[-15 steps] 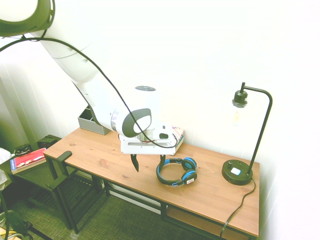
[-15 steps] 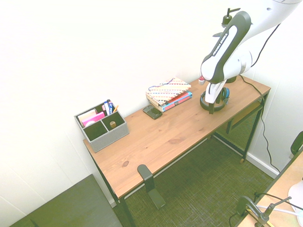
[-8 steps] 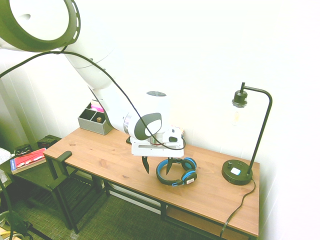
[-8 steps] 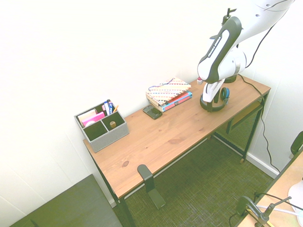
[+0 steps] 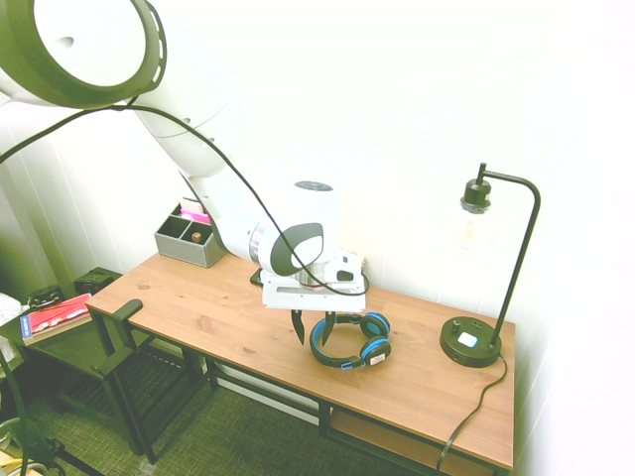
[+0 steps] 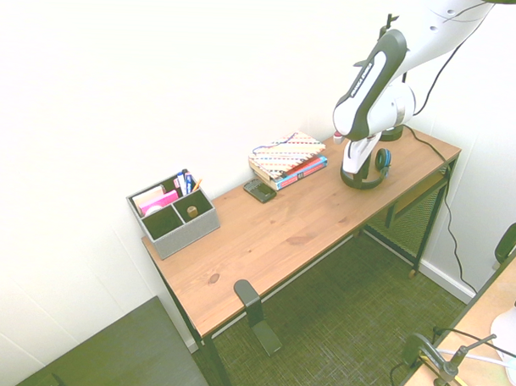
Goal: Hang the headphone
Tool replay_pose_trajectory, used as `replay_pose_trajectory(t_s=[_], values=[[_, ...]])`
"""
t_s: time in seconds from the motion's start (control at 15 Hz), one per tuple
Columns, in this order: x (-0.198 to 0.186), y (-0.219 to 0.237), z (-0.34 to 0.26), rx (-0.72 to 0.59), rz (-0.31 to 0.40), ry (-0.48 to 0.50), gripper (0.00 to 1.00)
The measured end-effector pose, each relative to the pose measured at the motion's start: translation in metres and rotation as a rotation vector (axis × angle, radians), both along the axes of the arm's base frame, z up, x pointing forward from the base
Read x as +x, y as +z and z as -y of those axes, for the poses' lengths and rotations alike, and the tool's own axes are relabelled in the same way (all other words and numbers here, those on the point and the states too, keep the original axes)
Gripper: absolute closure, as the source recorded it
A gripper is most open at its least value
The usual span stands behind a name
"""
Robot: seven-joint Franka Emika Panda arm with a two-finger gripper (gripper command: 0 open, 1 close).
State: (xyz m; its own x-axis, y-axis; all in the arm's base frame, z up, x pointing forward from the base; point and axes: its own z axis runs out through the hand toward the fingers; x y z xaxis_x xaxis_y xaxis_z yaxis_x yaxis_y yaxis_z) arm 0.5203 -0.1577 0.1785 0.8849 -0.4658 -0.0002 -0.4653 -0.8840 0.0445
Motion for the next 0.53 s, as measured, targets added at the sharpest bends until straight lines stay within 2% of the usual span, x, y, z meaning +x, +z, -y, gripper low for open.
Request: replay_pose_trajectory(t_s=[0.53], values=[[-0.0018,-0.0063,0.001,0.003,-0.012,-0.004,1.0]])
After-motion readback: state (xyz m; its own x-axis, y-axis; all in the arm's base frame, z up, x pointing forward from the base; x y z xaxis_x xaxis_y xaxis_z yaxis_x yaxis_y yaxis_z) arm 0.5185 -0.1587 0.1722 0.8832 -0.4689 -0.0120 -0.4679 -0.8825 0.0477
